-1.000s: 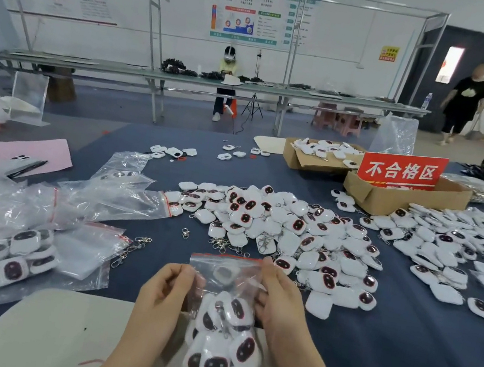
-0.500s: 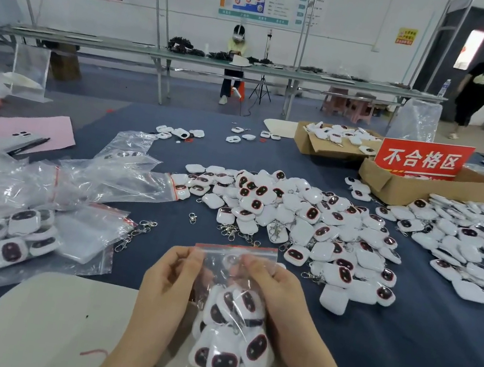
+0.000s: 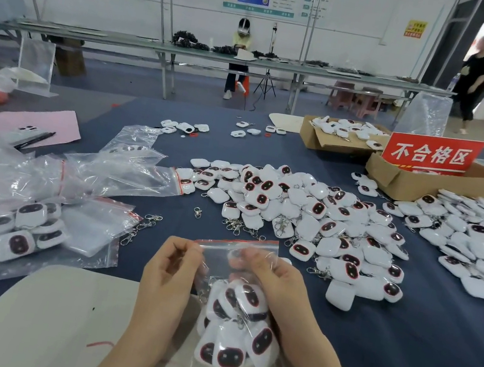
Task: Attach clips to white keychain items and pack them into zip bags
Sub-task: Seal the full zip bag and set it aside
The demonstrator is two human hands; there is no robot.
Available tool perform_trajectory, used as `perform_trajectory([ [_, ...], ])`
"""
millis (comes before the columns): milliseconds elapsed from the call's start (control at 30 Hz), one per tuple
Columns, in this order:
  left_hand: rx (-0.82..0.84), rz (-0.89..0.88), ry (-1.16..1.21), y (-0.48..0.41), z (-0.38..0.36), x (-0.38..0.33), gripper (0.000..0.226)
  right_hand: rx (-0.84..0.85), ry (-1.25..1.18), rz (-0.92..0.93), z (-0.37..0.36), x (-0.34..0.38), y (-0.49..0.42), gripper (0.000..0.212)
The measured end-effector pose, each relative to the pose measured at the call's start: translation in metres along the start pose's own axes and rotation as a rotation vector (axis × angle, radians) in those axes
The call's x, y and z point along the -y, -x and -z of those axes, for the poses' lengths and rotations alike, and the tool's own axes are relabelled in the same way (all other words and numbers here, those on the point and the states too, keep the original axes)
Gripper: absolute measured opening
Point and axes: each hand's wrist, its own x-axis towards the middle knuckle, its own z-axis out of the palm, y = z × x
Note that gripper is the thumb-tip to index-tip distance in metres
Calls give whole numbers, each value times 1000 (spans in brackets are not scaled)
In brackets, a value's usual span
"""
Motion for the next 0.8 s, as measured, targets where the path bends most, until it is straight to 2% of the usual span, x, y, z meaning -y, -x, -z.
perform_trajectory([
  [233,69,6,-43,2,-3,-3,21,-35,-42,-28,-2,3,3,22],
  [467,51,-8,-52,2,-2,-5,21,-29,-47,-28,-3,4,4,24],
  [633,114,25,-46,5,-3,-8,12,-15,-47,-19,-2,3,5,25],
  [800,130,25,-67,6,-3,-10,14,2,-47,-7,-3,3,5,29],
])
